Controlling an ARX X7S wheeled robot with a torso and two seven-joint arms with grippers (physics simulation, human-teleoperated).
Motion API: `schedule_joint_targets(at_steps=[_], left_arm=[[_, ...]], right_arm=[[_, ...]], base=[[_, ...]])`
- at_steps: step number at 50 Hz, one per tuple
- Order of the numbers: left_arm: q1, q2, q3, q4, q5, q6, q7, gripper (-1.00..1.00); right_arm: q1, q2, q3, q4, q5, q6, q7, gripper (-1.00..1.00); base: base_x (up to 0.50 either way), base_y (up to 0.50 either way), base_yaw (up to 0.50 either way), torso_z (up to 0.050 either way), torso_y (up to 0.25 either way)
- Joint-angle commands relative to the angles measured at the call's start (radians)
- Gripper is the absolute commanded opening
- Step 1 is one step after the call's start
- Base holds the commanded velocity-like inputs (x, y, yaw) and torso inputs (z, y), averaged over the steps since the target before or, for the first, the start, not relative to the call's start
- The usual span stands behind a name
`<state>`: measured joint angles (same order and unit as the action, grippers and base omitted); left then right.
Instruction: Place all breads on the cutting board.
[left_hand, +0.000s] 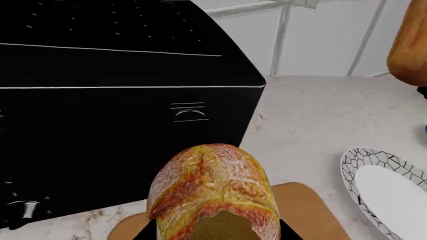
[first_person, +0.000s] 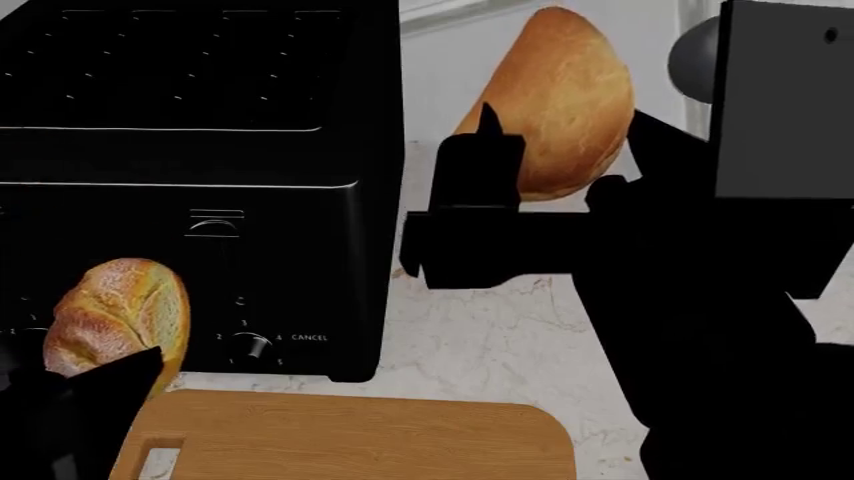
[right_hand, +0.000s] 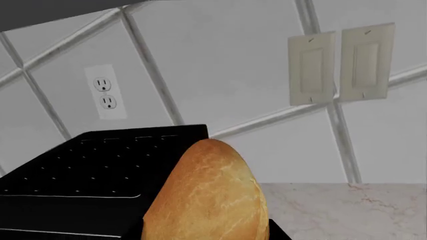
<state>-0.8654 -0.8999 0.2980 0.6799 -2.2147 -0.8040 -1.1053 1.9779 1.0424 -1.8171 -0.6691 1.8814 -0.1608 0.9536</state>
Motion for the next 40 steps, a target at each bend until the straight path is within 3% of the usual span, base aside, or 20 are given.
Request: schedule_joint_targets(at_steps=[1, 14, 15, 16, 19, 20, 22, 29, 40], left_arm=[[0.034, 0.000, 0.066, -0.017, -0.104, 0.035, -0.054, -1.00], [-0.142, 0.015, 0.166, -0.163, -0.202, -0.038, -0.100, -1.00], [-0.229, 0.022, 0.197, -0.202, -0.268, -0.044, -0.146, -1.00], [-0.160, 0.008, 0.182, -0.176, -0.210, -0.050, -0.115, -1.00], [-0.169, 0.007, 0.206, -0.178, -0.242, -0.053, -0.133, -1.00], [-0.244, 0.016, 0.235, -0.208, -0.305, -0.054, -0.177, -1.00], [-0.145, 0.015, 0.223, -0.172, -0.227, -0.061, -0.129, -1.00], [-0.159, 0.020, 0.265, -0.156, -0.269, -0.078, -0.149, -1.00], [-0.093, 0.003, 0.280, -0.167, -0.213, -0.104, -0.116, -1.00]], right_arm=[[-0.032, -0.005, 0.001, 0.010, -0.042, 0.008, -0.002, -1.00], [-0.058, -0.031, -0.003, 0.030, -0.055, 0.009, -0.015, -1.00], [-0.058, -0.031, -0.002, 0.031, -0.056, 0.009, -0.015, -1.00], [-0.059, -0.030, 0.000, 0.032, -0.056, 0.008, -0.016, -1.00], [-0.055, -0.029, -0.001, 0.033, -0.056, 0.019, -0.018, -1.00], [-0.053, -0.028, 0.000, 0.035, -0.054, 0.021, -0.019, -1.00], [-0.051, -0.030, 0.003, 0.035, -0.053, 0.023, -0.019, -1.00], [-0.052, -0.027, 0.006, 0.036, -0.048, 0.025, -0.017, -1.00], [-0.065, -0.021, 0.006, 0.021, -0.054, 0.025, -0.003, -1.00]], base=[[0.00, 0.00, 0.00, 0.000, 0.000], [0.00, 0.00, 0.00, 0.000, 0.000], [0.00, 0.00, 0.00, 0.000, 0.000], [0.00, 0.00, 0.00, 0.000, 0.000], [0.00, 0.00, 0.00, 0.000, 0.000], [0.00, 0.00, 0.00, 0.000, 0.000], [0.00, 0.00, 0.00, 0.000, 0.000], [0.00, 0.00, 0.00, 0.000, 0.001], [0.00, 0.00, 0.00, 0.000, 0.000]])
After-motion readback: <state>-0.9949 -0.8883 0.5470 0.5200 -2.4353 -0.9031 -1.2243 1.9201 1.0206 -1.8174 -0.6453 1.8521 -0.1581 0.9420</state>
